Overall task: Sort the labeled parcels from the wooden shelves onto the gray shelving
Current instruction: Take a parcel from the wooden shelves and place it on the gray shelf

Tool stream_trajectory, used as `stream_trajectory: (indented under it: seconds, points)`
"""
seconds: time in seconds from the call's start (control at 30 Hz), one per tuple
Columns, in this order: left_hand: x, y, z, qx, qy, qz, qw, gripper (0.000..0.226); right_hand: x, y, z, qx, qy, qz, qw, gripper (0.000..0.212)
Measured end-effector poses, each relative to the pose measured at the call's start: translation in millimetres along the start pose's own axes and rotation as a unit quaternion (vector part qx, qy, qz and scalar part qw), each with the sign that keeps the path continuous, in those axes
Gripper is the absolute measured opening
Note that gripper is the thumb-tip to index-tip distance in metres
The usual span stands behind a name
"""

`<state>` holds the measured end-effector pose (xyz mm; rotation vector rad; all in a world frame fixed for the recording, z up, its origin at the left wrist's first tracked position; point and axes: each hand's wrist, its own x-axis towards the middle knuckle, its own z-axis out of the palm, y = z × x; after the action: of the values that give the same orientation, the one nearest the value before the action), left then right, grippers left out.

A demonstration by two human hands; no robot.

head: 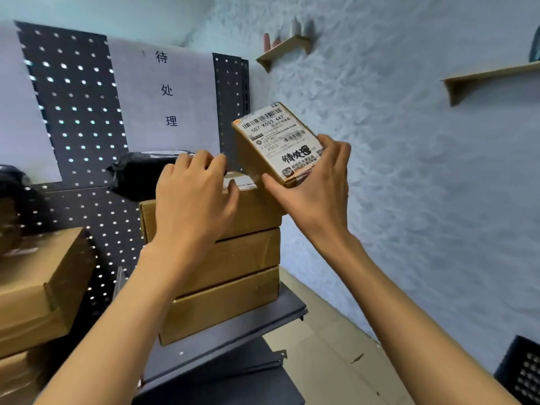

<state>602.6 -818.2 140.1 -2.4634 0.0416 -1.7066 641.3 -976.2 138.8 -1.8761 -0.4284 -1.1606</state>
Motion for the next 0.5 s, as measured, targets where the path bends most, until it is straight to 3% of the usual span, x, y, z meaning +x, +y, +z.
stream_trajectory:
  seconds: [0.5]
  points:
    - [79.2, -54.3, 51.6, 0.071, 0.03, -0.05, 0.996, 0.02, 103.9, -1.8, 123.3, 0.029, -0.077, 0.015, 0.997, 0.092]
